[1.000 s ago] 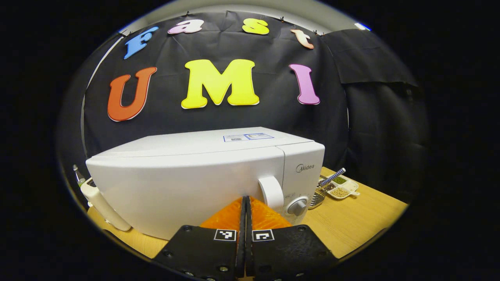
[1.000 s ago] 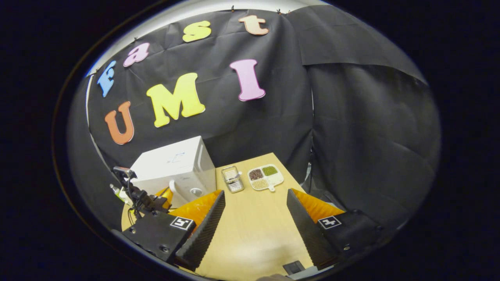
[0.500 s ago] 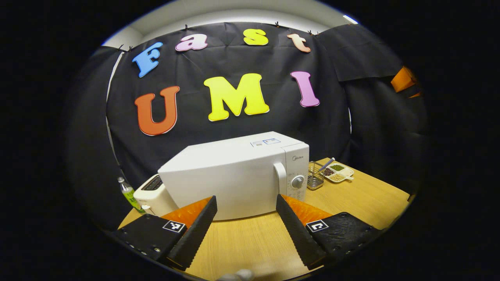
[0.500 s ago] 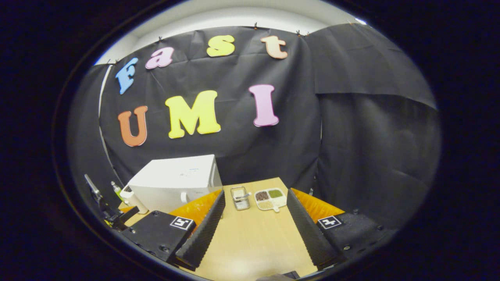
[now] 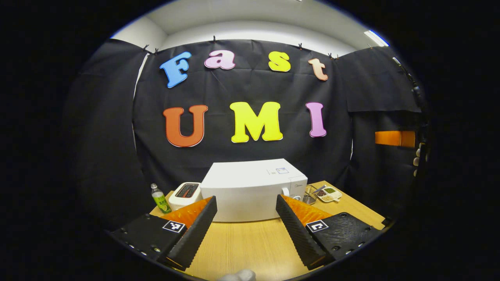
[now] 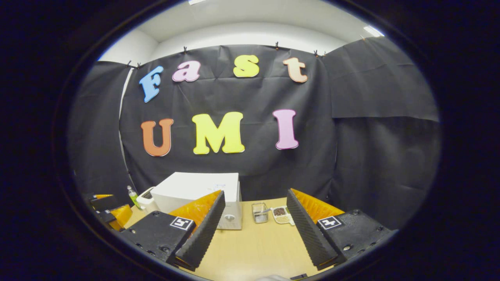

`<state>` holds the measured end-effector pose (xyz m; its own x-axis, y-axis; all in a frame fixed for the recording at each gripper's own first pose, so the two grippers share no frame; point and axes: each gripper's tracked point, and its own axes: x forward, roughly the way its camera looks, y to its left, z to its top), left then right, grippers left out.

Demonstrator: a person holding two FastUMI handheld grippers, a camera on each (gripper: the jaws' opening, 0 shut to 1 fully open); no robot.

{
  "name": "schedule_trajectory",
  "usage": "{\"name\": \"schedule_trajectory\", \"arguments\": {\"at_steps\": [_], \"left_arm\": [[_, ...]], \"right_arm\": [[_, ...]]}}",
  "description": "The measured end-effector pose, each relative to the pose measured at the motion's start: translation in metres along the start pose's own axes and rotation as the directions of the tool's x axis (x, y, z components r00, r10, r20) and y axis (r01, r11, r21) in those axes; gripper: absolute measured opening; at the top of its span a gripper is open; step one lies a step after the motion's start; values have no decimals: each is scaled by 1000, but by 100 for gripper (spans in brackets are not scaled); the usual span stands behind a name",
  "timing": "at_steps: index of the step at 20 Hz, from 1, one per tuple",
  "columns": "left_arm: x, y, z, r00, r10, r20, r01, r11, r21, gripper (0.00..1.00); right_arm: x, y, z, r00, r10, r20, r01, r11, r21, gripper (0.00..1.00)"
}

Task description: Open the microwave oven with the left hand, put the food in, and close the microwave oven.

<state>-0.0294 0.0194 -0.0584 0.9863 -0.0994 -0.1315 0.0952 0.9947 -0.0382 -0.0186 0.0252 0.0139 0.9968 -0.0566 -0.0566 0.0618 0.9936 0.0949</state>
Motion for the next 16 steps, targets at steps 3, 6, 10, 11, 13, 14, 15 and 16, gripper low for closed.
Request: {"name": "schedule_trajectory", "arguments": {"at_steps": [3, 6, 10, 11, 13, 14, 15, 16], "left_arm": [[-7, 17, 30, 998, 24, 52, -23, 1000, -18, 96], [-10, 27, 54, 994, 41, 101, -38, 999, -32, 96], [-9, 28, 75, 989, 46, 141, -37, 997, -69, 96], [-8, 30, 78, 988, 55, 145, -45, 996, -71, 96], [-8, 32, 84, 985, 74, 155, -62, 995, -79, 96], [-10, 28, 86, 985, 70, 158, -58, 995, -78, 96], [-10, 26, 88, 985, 66, 161, -54, 996, -75, 96], [-10, 25, 91, 985, 60, 163, -49, 996, -72, 95]], "right_arm": [[-6, 11, 10, 1000, 15, 24, -14, 1000, -11, 100], [-8, 19, 20, 999, 26, 40, -25, 1000, -17, 100], [-11, 26, 29, 998, 37, 53, -36, 999, -28, 100], [-11, 30, 33, 997, 44, 60, -42, 999, -33, 100], [-13, 36, 36, 996, 53, 71, -51, 998, -37, 100], [-13, 40, 36, 996, 60, 70, -58, 998, -37, 92], [-13, 44, 36, 995, 69, 69, -67, 997, -35, 100], [-14, 47, 38, 995, 77, 70, -74, 997, -35, 100]]}}
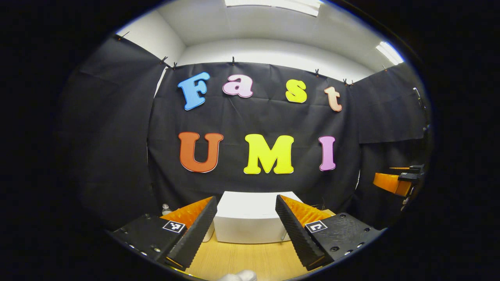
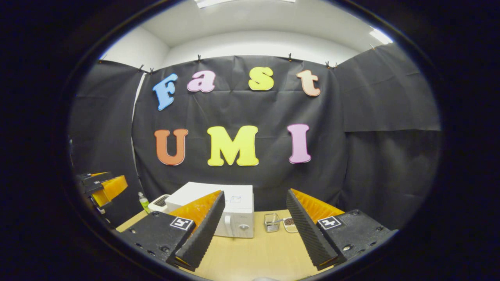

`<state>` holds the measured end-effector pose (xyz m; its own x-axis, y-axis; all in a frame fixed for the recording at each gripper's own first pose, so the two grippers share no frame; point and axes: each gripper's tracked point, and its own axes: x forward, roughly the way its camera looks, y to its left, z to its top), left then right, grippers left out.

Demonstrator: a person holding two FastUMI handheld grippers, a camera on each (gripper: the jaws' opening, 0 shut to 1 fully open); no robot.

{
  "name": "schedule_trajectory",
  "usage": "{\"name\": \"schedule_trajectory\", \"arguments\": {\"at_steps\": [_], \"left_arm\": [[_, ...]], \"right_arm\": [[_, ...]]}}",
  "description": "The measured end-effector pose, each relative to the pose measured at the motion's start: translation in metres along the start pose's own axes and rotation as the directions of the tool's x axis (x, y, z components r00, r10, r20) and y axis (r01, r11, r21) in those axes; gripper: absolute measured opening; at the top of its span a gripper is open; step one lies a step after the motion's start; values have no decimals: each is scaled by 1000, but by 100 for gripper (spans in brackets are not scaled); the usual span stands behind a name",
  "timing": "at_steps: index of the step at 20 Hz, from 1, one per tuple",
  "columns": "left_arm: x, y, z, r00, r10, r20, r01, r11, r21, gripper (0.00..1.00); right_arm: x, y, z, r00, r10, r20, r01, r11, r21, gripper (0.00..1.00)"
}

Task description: Open the microwave oven with the left hand, put the food in, and close the microwave oven.

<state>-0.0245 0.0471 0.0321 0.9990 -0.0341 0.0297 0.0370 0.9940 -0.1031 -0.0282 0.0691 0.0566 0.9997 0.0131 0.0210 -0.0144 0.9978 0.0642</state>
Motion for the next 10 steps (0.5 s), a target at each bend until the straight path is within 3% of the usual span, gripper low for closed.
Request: {"name": "schedule_trajectory", "arguments": {"at_steps": [5, 6, 7, 8, 9, 10], "left_arm": [[1, 3, 2, 1000, 9, -16, -9, 1000, 21, 96], [0, 3, 2, 1000, 13, -19, -13, 1000, 20, 96], [0, 4, 2, 1000, 18, -20, -18, 1000, 23, 96], [-2, 5, 2, 1000, 23, -21, -23, 999, 24, 96], [-3, 6, 2, 999, 21, -24, -21, 1000, 23, 96], [-3, 4, 3, 1000, 18, -22, -17, 1000, 21, 95]], "right_arm": [[-3, 9, 5, 1000, 20, 15, -20, 1000, -6, 100], [-3, 11, 4, 1000, 23, 15, -23, 1000, -4, 92], [-3, 12, 4, 1000, 25, 14, -25, 1000, -1, 100], [-3, 12, 2, 1000, 26, 10, -26, 1000, 1, 92], [-4, 14, 0, 1000, 27, 4, -27, 1000, 1, 100], [-5, 15, -1, 1000, 28, 0, -28, 1000, 1, 92]]}}
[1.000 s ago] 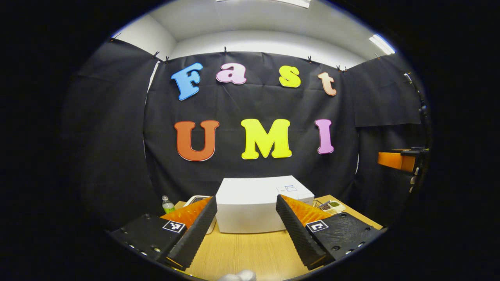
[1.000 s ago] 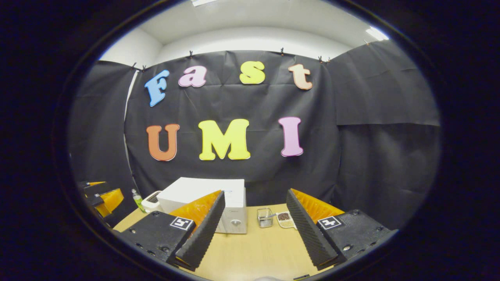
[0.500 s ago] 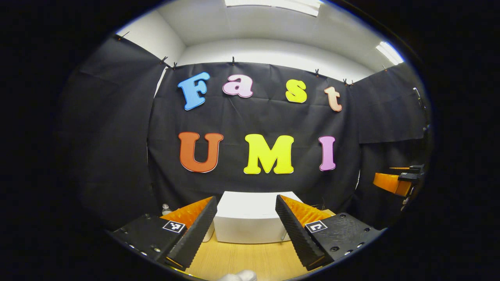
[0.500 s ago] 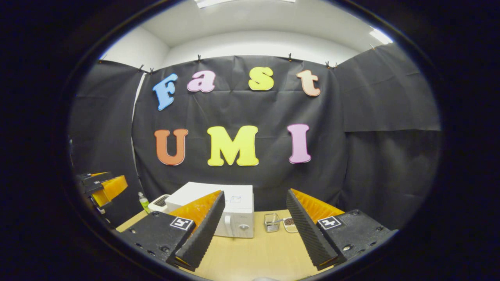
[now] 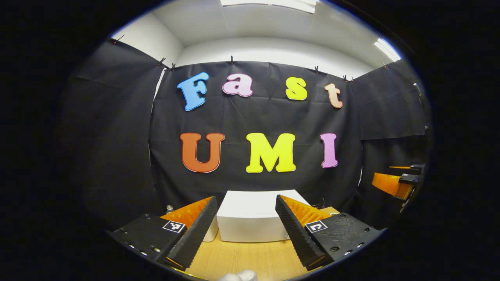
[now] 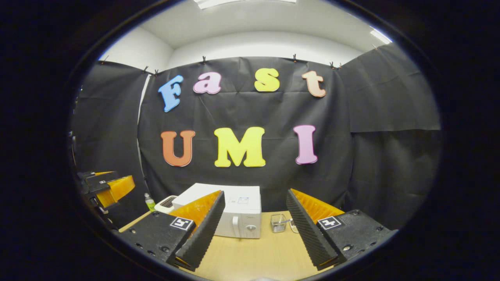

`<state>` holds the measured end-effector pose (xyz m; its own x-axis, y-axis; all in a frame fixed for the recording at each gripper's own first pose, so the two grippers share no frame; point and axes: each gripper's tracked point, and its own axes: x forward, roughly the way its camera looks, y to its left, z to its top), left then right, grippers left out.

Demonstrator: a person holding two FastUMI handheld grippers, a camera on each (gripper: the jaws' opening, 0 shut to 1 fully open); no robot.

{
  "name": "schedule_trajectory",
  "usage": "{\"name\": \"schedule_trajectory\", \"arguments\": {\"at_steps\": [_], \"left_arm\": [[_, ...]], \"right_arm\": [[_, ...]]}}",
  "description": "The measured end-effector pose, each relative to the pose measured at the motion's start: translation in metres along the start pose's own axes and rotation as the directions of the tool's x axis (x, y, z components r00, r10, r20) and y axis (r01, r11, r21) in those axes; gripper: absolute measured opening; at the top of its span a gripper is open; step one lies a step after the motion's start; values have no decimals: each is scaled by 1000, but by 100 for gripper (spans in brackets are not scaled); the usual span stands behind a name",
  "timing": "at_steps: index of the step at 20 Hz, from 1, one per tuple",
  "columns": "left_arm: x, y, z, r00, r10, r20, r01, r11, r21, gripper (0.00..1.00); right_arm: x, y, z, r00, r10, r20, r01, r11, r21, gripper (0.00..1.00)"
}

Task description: Open the microwave oven with the left hand, put the food in, and close the microwave oven.

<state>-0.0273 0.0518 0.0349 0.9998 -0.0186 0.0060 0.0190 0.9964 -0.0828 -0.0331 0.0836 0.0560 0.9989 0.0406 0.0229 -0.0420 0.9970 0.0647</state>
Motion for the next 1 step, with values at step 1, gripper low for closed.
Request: {"name": "schedule_trajectory", "arguments": {"at_steps": [1], "left_arm": [[-1, -1, 1, 1000, -3, -1, 3, 1000, 2, 96]], "right_arm": [[-1, 0, -1, 1000, -2, -2, 2, 1000, 0, 92]]}}
